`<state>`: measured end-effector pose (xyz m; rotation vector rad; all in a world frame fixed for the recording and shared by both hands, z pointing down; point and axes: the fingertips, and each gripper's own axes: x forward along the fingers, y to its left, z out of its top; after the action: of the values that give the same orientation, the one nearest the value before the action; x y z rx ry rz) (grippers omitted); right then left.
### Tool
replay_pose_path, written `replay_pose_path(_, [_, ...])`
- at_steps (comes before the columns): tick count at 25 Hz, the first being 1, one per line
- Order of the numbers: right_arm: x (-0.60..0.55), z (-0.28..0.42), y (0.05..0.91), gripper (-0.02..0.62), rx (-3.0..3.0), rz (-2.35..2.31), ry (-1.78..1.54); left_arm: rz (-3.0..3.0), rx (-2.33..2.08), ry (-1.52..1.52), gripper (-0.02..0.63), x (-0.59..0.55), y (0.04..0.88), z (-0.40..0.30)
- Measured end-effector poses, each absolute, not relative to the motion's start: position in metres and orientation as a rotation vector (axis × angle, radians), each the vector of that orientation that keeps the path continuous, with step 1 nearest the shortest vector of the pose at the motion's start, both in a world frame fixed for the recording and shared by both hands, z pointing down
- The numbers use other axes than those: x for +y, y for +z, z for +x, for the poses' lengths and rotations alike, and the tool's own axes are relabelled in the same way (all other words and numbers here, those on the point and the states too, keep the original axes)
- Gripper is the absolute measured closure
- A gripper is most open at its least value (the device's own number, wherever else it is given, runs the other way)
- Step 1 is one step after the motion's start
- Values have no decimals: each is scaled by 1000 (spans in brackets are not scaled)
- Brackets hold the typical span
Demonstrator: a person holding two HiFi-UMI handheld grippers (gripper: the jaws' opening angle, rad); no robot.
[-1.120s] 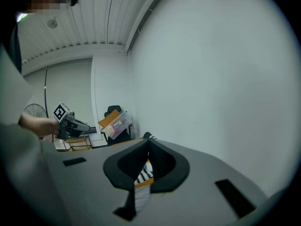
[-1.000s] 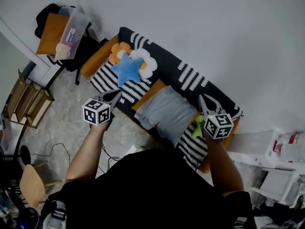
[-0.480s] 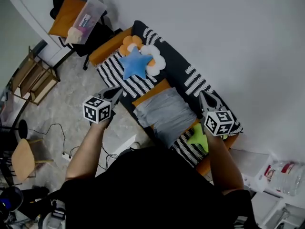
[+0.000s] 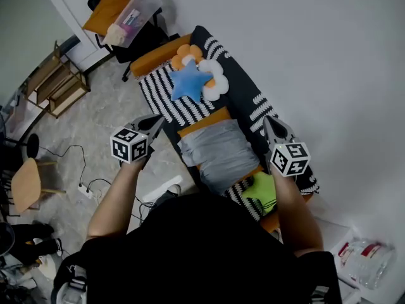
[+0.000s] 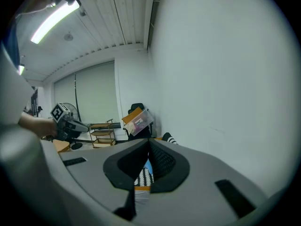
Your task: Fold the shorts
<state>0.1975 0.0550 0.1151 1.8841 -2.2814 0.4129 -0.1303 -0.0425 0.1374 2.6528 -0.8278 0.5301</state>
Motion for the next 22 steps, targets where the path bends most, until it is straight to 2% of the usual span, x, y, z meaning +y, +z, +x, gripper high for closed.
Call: replay_pose_path(22, [48,198,129,586,-2461,1601,389,2558,-1075,513,588,25,144,-141])
